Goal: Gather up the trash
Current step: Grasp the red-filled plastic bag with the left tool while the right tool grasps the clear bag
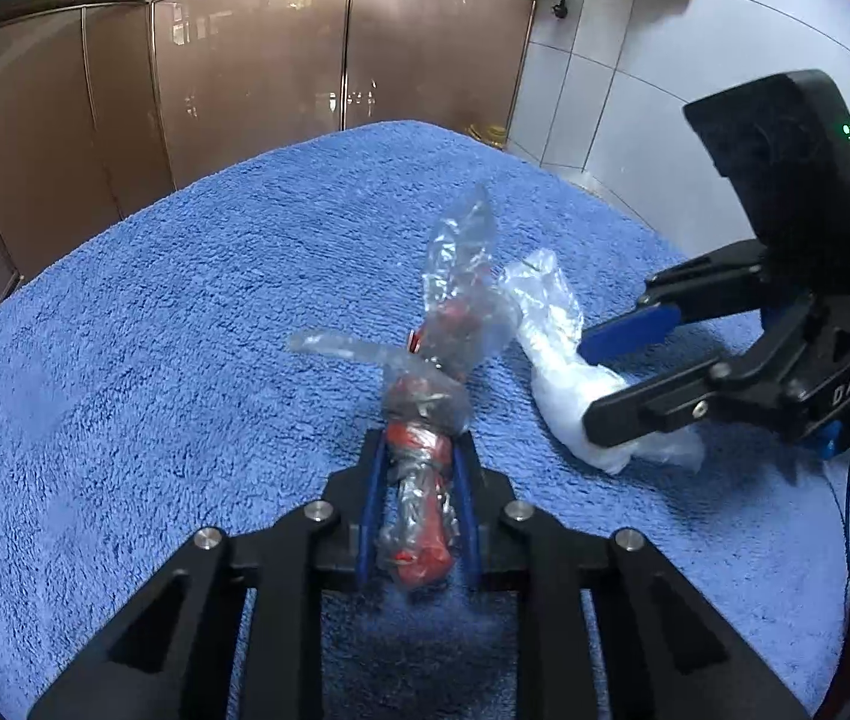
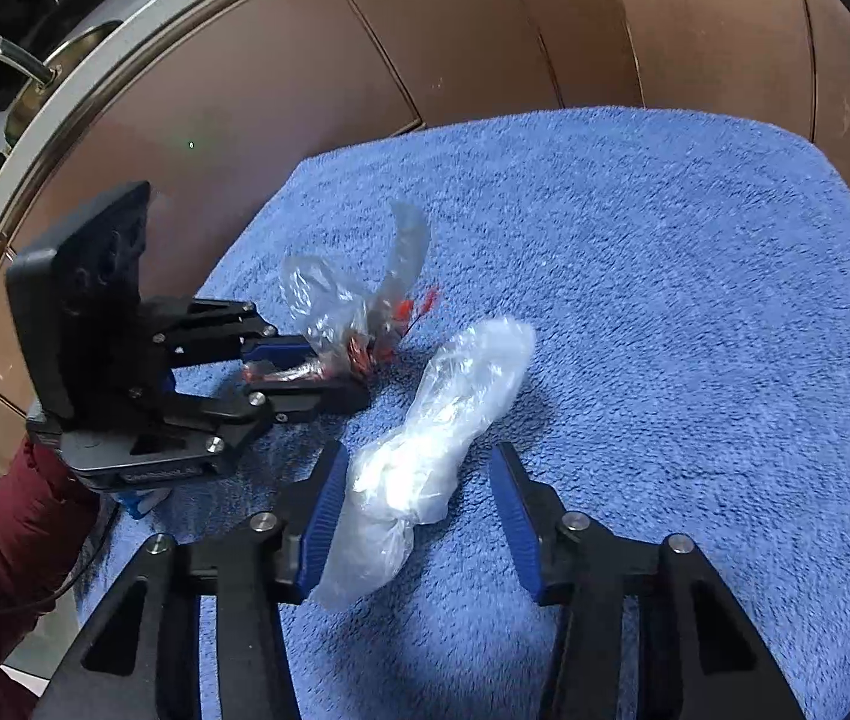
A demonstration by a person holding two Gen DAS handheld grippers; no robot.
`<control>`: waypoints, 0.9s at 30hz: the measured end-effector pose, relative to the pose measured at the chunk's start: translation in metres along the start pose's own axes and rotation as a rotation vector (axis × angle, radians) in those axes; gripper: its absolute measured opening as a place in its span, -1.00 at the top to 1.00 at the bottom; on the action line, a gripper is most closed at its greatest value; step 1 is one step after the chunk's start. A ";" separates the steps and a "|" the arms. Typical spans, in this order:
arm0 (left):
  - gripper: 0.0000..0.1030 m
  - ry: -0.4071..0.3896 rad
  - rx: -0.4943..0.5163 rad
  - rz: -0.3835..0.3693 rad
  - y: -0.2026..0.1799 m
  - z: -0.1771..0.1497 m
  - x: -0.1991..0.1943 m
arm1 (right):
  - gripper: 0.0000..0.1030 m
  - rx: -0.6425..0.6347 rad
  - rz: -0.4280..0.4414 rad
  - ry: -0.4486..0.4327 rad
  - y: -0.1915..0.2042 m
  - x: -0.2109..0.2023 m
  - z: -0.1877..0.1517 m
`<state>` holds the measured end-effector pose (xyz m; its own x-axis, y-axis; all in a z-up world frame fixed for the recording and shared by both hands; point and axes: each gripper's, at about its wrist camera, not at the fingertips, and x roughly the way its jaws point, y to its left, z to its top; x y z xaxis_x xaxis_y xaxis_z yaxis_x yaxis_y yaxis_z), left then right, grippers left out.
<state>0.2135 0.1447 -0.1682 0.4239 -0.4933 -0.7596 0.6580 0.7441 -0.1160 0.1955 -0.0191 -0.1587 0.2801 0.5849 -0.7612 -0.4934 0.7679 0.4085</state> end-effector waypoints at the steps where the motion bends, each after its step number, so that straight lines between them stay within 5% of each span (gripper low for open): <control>1: 0.61 -0.001 0.002 0.005 0.000 -0.001 -0.001 | 0.15 -0.002 0.001 -0.001 0.000 0.002 0.000; 11: 0.63 0.008 -0.030 0.053 -0.028 -0.004 -0.009 | 0.33 -0.028 -0.028 -0.020 0.013 0.004 0.002; 27: 0.63 -0.152 -0.200 0.185 -0.119 -0.024 -0.119 | 0.33 -0.004 -0.025 -0.244 0.023 -0.127 -0.058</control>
<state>0.0702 0.1256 -0.0792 0.6235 -0.3914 -0.6768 0.4318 0.8940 -0.1192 0.1011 -0.0905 -0.0819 0.4825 0.6116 -0.6269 -0.4866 0.7824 0.3888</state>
